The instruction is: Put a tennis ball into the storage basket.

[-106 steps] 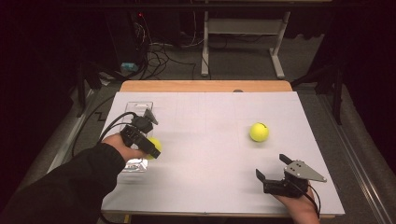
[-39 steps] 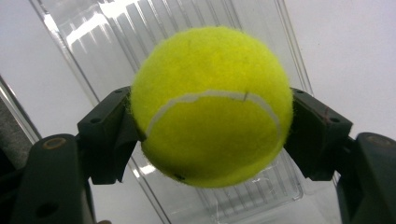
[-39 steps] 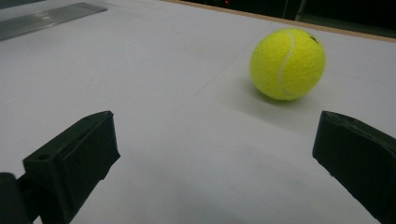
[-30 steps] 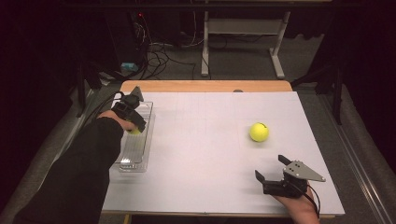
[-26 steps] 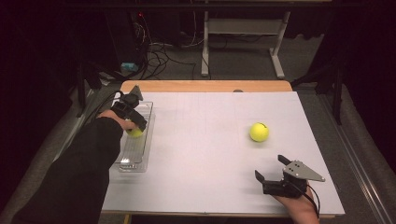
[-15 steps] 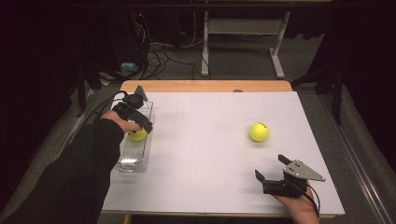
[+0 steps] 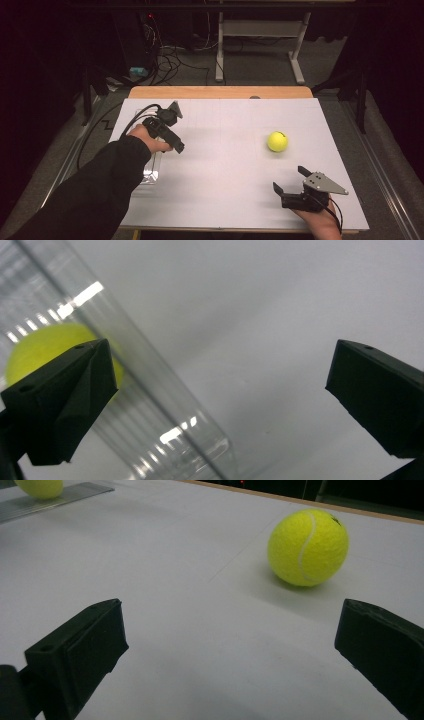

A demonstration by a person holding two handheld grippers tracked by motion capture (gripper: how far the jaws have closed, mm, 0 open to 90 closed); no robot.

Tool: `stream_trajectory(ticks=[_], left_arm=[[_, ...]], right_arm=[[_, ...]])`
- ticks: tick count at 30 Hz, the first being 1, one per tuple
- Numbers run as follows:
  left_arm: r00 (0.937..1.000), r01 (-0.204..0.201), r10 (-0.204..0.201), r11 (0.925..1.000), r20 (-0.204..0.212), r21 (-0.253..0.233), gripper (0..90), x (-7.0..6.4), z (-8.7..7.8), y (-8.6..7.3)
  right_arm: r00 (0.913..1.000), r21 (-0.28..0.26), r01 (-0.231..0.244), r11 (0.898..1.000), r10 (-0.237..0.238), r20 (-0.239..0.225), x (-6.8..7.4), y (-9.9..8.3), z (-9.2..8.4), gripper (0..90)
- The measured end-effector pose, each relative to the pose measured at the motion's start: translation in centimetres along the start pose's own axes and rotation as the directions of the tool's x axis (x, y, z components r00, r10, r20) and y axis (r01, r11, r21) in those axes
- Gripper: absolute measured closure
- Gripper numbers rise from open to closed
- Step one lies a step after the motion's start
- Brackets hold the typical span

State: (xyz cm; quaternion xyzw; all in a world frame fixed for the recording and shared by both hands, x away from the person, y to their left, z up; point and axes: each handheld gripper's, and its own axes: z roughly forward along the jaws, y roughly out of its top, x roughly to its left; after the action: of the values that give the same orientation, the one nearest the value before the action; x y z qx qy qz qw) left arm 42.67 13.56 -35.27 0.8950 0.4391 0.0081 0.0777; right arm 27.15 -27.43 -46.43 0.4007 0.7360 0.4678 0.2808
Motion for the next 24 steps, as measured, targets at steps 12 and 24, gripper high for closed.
stream_trajectory(ticks=[12, 24], left_arm=[[0.9905, -0.129, 0.129, 0.9916, 0.048, -0.012, 0.5, -5.9, 1.6, 0.5], [0.9919, -0.119, 0.119, 0.9928, 0.043, -0.015, 0.5, -6.0, 2.1, -0.6]], right_arm=[[0.9997, -0.008, -0.022, 1.0, 0.022, 0.006, -0.3, 0.1, 0.0, 0.0], [0.9978, -0.005, -0.041, 0.999, 0.042, 0.052, -0.3, 0.7, 0.8, 0.0]])
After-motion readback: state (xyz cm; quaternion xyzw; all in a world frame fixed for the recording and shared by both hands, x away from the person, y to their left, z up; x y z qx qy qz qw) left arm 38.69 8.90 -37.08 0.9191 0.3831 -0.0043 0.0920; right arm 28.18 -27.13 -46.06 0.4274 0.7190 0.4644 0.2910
